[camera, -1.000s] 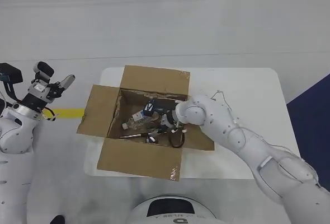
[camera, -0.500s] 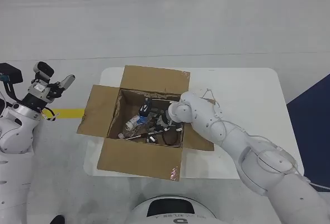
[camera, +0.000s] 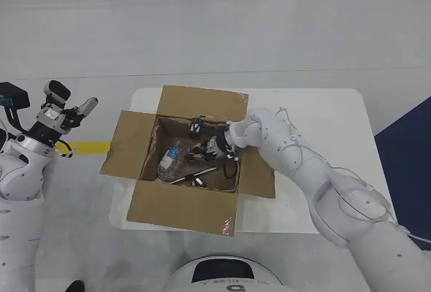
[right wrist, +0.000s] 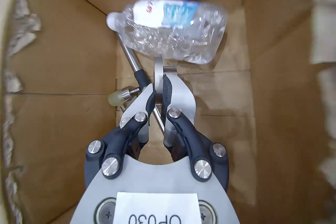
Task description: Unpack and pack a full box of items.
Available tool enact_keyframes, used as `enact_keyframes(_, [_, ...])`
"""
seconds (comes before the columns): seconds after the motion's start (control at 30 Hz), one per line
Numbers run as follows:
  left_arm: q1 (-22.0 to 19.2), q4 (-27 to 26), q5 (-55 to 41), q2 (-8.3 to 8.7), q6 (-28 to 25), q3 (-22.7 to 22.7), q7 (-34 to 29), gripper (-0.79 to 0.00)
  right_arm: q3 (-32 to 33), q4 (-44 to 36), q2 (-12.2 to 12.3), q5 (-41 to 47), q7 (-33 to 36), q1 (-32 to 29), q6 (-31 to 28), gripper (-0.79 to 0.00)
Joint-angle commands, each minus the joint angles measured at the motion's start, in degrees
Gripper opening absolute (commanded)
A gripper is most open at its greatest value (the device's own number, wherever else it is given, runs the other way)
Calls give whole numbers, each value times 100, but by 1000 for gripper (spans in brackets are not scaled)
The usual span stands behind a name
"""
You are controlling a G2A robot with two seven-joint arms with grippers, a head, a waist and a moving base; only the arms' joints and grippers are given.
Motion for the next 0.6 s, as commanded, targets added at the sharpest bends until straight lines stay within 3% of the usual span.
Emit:
enact_keyframes(0.0, [0, 0, 0, 0, 0, 0, 0, 0, 202, -321, 212, -205, -337, -50, -141, -785])
enact_keyframes(0.1, [0, 0, 0, 0, 0, 0, 0, 0, 713, -1035, 687, -755, -936, -331, -141, -785])
enact_keyframes(0.2, [0, 0, 0, 0, 0, 0, 0, 0, 1657, -2103, 1294, -1428, -1520, -1026, 7, -785])
enact_keyframes(0.37, [0, 0, 0, 0, 0, 0, 0, 0, 4089, -5021, 2253, -2194, -1950, -3547, 386, -785])
enact_keyframes(0.47, [0, 0, 0, 0, 0, 0, 0, 0, 5391, -6390, 2519, -2213, -2187, -5075, 570, -785])
enact_keyframes(0.57, [0, 0, 0, 0, 0, 0, 0, 0, 6402, -7116, 2612, -2216, -2785, -6294, 892, -785])
